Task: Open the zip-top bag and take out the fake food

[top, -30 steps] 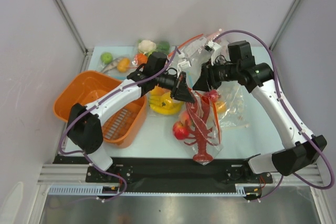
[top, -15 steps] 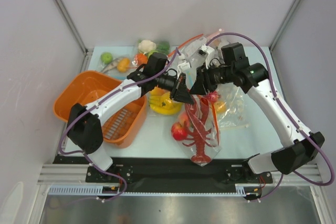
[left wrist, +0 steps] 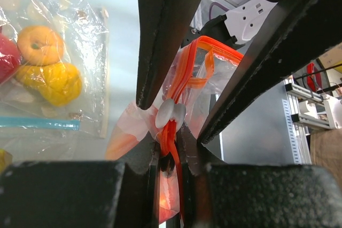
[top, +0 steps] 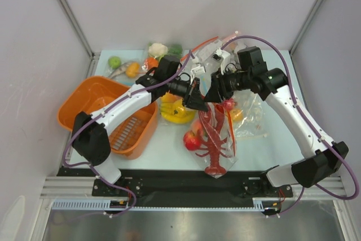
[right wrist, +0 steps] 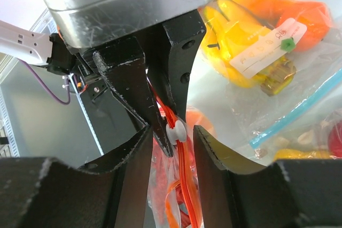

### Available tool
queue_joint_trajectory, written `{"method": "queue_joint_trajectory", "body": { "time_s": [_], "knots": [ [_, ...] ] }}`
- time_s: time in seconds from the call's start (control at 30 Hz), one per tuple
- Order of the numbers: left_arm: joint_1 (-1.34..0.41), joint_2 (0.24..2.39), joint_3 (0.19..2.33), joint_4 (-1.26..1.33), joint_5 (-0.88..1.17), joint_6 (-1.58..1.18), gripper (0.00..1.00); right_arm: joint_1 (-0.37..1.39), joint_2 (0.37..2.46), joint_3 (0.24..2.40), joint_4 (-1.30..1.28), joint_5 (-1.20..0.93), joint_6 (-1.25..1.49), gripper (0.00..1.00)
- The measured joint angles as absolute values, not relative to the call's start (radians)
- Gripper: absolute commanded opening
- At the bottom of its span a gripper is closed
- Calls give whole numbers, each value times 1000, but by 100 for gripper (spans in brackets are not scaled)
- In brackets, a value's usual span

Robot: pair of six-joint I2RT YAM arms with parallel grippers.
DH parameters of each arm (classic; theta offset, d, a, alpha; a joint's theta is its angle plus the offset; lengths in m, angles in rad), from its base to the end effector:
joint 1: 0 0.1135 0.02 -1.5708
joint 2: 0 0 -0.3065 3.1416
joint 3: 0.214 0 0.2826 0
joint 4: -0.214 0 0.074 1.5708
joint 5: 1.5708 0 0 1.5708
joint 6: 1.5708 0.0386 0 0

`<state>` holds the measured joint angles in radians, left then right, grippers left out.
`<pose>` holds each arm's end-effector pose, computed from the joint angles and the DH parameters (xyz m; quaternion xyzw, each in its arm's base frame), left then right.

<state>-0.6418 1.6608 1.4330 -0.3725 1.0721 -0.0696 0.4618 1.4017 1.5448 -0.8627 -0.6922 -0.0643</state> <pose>0.3053 -0.2705 0.3626 0.4432 0.6623 -0.5632 0.2186 0.2676 0.1607 0.4461 -0.3580 0.7909 0.3796 0.3197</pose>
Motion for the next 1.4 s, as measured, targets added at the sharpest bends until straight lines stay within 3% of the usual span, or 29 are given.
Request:
{"method": "queue_joint_trajectory", "body": {
  "time_s": [0.5,1.03,1.27,1.4],
  "knots": [
    [-646,1649,1435,-405,1068,-51,0,437,1402,1542,-844,-711,-54,35],
    [-646,1649,1456,-421,1066,-40,0,428,1400,1533,-862,-732,-64,38],
    [-646,1649,1456,-429,1069,-32,0,431,1400,1531,-847,-749,-65,30],
    [-646,1649,1456,-433,1070,-25,1,435,1400,1531,-840,-760,-72,18]
  ]
}}
